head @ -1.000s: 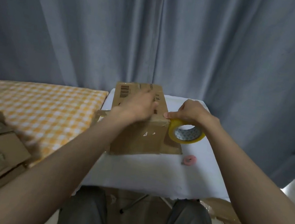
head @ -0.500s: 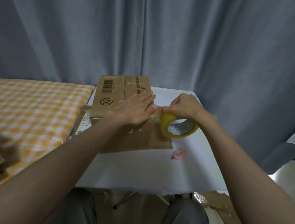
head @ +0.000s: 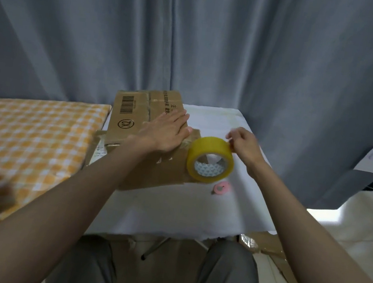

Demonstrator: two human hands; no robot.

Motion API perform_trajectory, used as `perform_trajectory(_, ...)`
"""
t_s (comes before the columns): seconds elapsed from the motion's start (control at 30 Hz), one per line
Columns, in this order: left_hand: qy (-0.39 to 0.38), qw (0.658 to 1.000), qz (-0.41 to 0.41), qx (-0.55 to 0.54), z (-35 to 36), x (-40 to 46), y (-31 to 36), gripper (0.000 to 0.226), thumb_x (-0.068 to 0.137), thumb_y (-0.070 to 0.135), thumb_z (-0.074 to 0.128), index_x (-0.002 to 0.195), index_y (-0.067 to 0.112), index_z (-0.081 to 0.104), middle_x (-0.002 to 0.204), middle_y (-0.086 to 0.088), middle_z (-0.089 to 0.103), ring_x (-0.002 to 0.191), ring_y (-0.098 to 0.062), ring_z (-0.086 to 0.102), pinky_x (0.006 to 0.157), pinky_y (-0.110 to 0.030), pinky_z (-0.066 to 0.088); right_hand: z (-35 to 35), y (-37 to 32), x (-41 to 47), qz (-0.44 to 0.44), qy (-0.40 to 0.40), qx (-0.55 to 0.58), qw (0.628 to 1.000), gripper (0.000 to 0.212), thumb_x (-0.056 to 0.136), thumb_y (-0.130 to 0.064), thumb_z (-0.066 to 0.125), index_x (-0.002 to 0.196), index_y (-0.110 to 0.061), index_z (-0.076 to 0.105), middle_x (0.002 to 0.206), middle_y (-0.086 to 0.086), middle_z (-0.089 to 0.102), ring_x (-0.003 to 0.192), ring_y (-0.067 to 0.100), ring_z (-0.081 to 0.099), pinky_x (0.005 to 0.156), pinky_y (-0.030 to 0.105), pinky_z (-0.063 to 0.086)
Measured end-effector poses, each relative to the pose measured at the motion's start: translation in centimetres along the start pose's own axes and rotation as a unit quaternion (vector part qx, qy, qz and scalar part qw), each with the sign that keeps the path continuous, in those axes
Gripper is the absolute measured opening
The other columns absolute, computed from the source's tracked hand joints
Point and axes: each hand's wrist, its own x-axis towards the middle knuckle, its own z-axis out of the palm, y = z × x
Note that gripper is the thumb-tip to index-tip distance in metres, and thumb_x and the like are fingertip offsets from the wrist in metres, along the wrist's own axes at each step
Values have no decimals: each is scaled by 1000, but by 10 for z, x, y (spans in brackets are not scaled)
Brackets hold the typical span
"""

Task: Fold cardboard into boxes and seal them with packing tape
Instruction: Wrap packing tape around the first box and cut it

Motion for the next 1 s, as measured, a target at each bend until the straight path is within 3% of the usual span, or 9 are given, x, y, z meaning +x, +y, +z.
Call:
perform_trajectory(0.07,2,1000,0,-12,-3,4,1,61,106,49,20,158,17,17,166,1,10,152,-16,7,123,-37,5,-10,25,-9,38,44,-54,997,23,92,-3,44,79,-16,58,90,13,65,81,26,58,74,37,49)
perform_trajectory(0.17,5,999,2,-32,-13,12,4,60,104,50,29,150,13,37,159,-8,30,146,-26,25,119,-39,19,-14,57,-28,64,-52,-172,982,20,90,-1,52,91,-14,67,93,8,65,80,22,59,72,31,51)
perform_trajectory(0.23,7,1000,-6,-22,-21,19,8,66,98,63,34,134,12,54,145,-10,46,134,-30,36,109,-42,30,-10,67,-41,18,-125,-229,965,6,86,-11,70,87,-16,72,85,-1,65,81,19,59,67,20,43)
perform_trajectory(0.33,25,1000,4,16,-28,27,13,73,81,79,49,111,14,62,122,-6,52,116,-26,44,90,-38,36,4,80,-53,-47,-140,-276,950,14,81,-26,79,87,-14,76,92,9,71,91,26,62,79,32,51)
perform_trajectory(0.47,44,990,78,-110,-28,32,14,49,76,52,79,109,19,65,108,2,53,93,-13,53,71,-15,38,4,88,-63,3,-88,-249,964,30,82,-31,80,83,-17,53,93,6,62,82,21,55,67,31,43)
perform_trajectory(0.57,15,971,137,-196,-25,34,15,33,83,30,79,113,21,71,112,7,62,96,-3,56,76,-8,43,-9,88,-70,35,-55,-231,971,22,86,-26,75,80,-17,56,81,-1,63,78,21,60,61,27,42)
perform_trajectory(0.8,-158,959,125,-200,-30,51,23,31,89,39,70,117,27,73,110,22,69,103,4,63,84,-8,45,-36,47,-99,1,4,-210,978,6,91,-20,70,86,-19,67,84,2,68,71,18,65,64,30,54)
perform_trajectory(0.9,-162,957,122,-207,-27,55,23,27,90,39,68,113,27,74,97,30,68,91,12,63,73,-3,45,-41,17,-108,-67,15,-164,984,10,89,-15,71,84,-24,71,79,-6,69,69,13,65,61,22,51)
perform_trajectory(1.0,-141,951,123,-247,-22,56,21,26,90,34,68,112,20,75,100,20,72,89,7,66,79,-8,48,-29,-11,-109,-116,9,-49,992,7,88,-13,72,91,-18,76,82,-1,74,72,17,69,72,38,58)
